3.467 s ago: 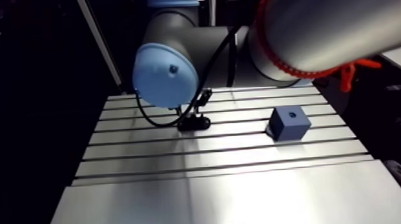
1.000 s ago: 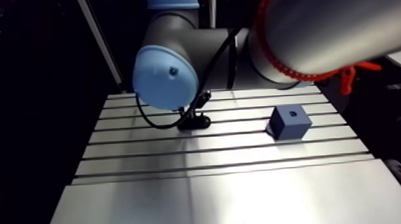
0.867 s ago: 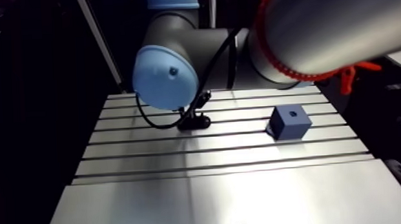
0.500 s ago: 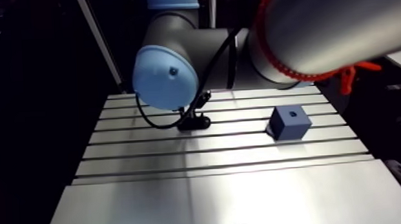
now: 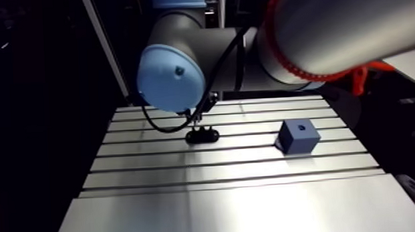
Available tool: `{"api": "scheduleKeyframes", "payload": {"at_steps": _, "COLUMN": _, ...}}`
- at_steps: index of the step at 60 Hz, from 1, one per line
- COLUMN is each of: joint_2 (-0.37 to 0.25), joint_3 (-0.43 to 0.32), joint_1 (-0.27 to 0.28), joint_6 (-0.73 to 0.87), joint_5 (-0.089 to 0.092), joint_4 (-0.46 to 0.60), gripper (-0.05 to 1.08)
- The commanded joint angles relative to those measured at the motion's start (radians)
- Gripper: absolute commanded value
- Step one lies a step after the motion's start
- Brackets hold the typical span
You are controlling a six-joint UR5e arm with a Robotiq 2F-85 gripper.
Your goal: Pick up the M10 bolt and insert it into the hex recess until seated.
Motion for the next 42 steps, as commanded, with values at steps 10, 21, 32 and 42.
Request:
{"api": "scheduleKeyframes", "payload": {"at_steps": 10, "joint_2": -0.079, "joint_3": -0.069, "joint_1": 0.0, "joint_6": -0.007, "joint_5": 0.003, "joint_4": 0.117, "gripper": 0.86}}
{"api": "scheduleKeyframes", "payload": {"at_steps": 21, "joint_2": -0.098, "joint_3": -0.137, "joint_1": -0.001, "joint_6": -0.127, "joint_5": 0.007, "joint_4": 0.245, "gripper": 0.87}}
{"api": "scheduleKeyframes", "payload": {"at_steps": 32, "joint_2": -0.118, "joint_3": -0.222, "joint_1": -0.022, "joint_6": -0.39, "joint_5": 0.002, "joint_4": 0.413, "gripper": 0.93}}
{"api": "scheduleKeyframes", "payload": {"at_steps": 42, "joint_2": -0.154, "joint_3": -0.262, "joint_1": -0.142, "joint_6": -0.683, "joint_5": 0.0, "joint_4": 0.543, "gripper": 0.93}}
